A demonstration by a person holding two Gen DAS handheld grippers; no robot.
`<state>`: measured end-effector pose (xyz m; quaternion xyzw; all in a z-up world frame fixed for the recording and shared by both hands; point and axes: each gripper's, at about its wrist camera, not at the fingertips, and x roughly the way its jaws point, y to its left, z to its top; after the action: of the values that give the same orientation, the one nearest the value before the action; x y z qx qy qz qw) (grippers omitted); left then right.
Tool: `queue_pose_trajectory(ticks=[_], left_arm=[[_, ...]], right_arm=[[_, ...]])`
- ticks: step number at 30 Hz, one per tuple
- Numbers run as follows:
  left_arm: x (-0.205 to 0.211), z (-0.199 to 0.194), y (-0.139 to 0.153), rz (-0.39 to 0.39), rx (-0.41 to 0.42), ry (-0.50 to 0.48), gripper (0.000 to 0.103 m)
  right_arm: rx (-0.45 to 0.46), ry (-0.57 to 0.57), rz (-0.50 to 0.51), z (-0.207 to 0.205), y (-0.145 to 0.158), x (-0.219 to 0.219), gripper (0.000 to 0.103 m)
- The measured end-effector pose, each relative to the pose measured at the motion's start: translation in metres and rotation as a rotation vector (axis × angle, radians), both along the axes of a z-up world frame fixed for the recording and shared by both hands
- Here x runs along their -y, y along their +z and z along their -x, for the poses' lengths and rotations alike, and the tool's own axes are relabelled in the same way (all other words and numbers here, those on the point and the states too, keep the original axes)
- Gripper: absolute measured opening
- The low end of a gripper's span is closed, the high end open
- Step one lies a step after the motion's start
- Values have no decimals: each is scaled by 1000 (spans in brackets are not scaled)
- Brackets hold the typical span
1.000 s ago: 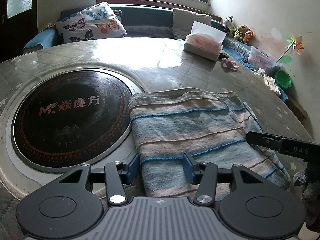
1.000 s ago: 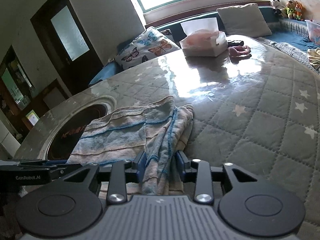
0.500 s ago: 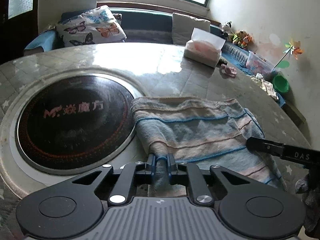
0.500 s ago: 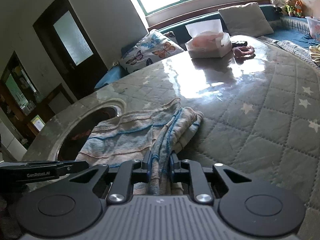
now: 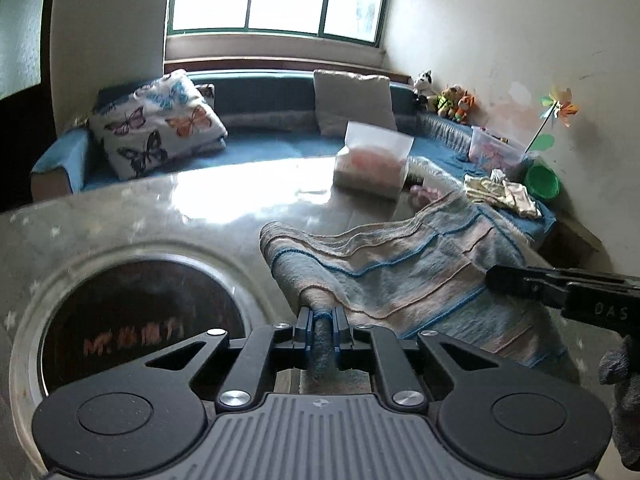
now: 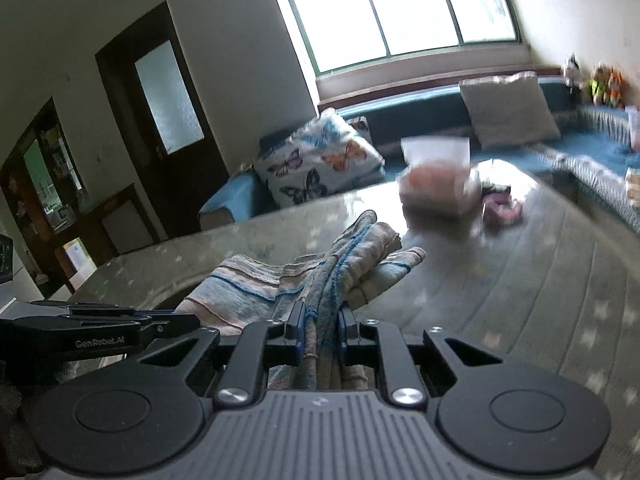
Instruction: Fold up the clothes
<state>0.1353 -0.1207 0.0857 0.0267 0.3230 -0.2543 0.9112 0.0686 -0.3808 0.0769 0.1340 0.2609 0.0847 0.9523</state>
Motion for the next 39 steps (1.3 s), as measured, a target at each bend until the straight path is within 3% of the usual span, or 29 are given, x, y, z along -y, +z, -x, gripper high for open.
queue_pose_trajectory(ticks=[8, 16, 28, 39], left_arm=[[24, -24, 14, -10, 17, -4, 10], [45, -40, 14, -20, 9, -8, 10], [52, -53, -20, -70, -69, -11, 10], [50, -56, -60, -143, -152, -9, 11]], right_arm=[[54, -26, 71, -17, 30, 10, 14], [48, -56, 102, -33, 33, 23, 14], [-40, -67, 81, -47, -2, 31, 14], [-186, -95, 58, -55, -54, 41, 18]])
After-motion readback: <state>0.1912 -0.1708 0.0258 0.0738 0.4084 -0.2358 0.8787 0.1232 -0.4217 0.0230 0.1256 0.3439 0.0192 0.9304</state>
